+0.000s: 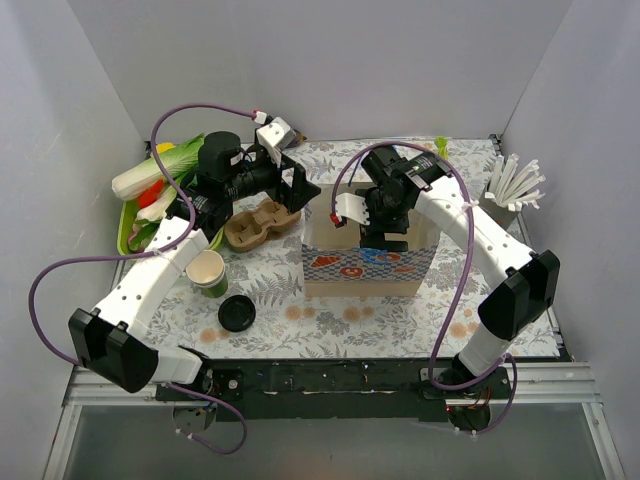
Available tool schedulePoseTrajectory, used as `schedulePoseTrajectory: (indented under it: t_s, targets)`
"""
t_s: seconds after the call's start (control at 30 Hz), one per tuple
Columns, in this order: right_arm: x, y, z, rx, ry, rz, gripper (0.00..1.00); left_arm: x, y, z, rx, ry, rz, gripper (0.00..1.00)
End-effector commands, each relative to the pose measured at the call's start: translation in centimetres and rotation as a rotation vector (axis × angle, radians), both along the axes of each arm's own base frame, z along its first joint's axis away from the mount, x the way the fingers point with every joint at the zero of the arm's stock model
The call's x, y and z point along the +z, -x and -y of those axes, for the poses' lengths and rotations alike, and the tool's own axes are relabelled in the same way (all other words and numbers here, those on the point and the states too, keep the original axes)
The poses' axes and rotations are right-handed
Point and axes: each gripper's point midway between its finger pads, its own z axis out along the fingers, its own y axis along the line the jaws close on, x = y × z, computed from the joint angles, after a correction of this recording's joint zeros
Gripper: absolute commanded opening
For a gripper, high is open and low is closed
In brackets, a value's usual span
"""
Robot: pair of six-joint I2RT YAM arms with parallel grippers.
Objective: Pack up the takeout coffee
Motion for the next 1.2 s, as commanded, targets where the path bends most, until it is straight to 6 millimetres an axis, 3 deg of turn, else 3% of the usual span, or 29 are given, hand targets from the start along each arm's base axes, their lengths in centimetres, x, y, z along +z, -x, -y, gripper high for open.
schedulePoseTrajectory:
  t_s: [0.0,0.43,0.73,1.0,1.17]
  targets:
    - [2.8,0.5,0.1,-0.011,-0.047,0.053,0.98,1.0,0.3,0.2,-0.016,0.015,0.029,0.98]
    - [4.4,0.5,0.1,-0.037,-0.077,0.092,0.98,0.9,0.5,0.2,-0.019,0.015,0.026,0.98]
    - [3.8,1.0,-0.1,-0.037,-0.083,0.064,0.98,0.7,0.7,0.4,-0.027,0.011,0.021,0.98]
    - [4.2,1.1,-0.6,-0.055,-0.148,0.092,0.98,-1.1,3.3,1.9,-0.189,-0.003,-0.096,0.98]
    - [4.1,2.5,-0.5,-0.057,-0.208,0.092,0.97,-2.5,4.6,3.0,-0.266,-0.014,-0.172,0.98]
